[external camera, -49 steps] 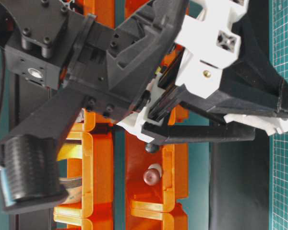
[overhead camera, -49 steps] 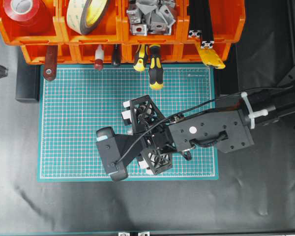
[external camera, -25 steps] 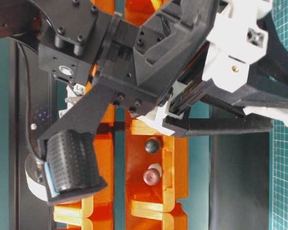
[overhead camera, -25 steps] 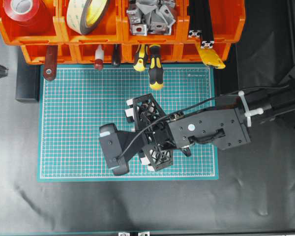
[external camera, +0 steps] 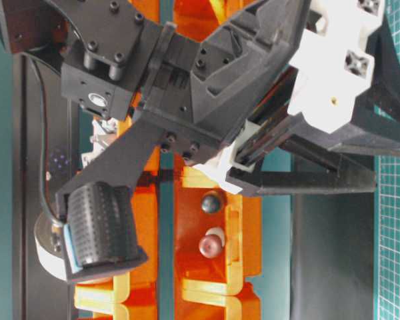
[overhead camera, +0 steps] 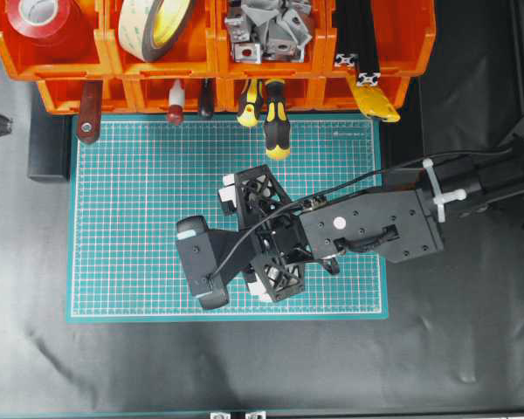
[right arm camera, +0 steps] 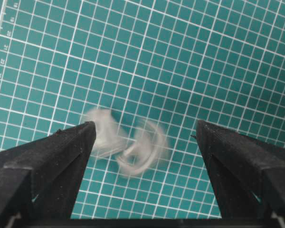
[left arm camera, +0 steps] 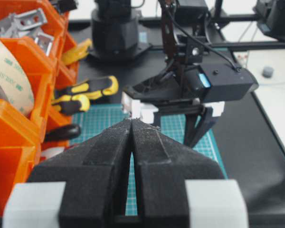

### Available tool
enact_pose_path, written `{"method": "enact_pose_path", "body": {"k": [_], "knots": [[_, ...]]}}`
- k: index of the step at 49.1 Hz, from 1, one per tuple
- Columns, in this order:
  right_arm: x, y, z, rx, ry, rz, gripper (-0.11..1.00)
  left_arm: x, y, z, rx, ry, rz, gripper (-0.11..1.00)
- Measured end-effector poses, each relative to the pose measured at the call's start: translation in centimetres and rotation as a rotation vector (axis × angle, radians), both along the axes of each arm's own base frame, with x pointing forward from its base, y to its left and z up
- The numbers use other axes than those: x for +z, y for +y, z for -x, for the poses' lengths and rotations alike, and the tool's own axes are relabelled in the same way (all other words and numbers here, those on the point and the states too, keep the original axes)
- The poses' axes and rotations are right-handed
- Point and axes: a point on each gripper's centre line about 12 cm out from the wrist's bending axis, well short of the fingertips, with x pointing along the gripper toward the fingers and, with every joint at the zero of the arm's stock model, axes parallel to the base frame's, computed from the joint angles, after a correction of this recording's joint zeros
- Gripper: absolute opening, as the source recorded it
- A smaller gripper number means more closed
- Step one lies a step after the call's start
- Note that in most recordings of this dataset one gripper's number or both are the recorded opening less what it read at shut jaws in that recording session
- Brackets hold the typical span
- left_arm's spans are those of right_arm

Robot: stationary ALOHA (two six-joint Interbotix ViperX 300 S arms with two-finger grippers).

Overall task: Pick corner brachets from container rack with right arm.
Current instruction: 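Open the right gripper to drop the brackets onto the mat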

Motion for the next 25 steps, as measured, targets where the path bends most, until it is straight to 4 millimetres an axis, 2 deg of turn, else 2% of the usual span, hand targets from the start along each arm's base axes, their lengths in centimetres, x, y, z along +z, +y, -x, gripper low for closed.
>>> {"method": "enact_pose_path", "body": {"k": [13,20,25], "knots": [[0.1,0.2,0.3,-0.041,-0.002,-0.023,0.81,-0.1,0.0,0.0,0.0,0.001,-0.002,0.0],[1.8,0.5,1.4,-0.096,-0.035,-0.061,0.81,0.0,0.0,0.2,0.0,0.008,0.0,0.0],[3.0,0.8,3.1,-0.118,-0.052,-0.085,0.81,-0.4,0.0,0.3,-0.002,0.032,-0.003,0.0]]}}
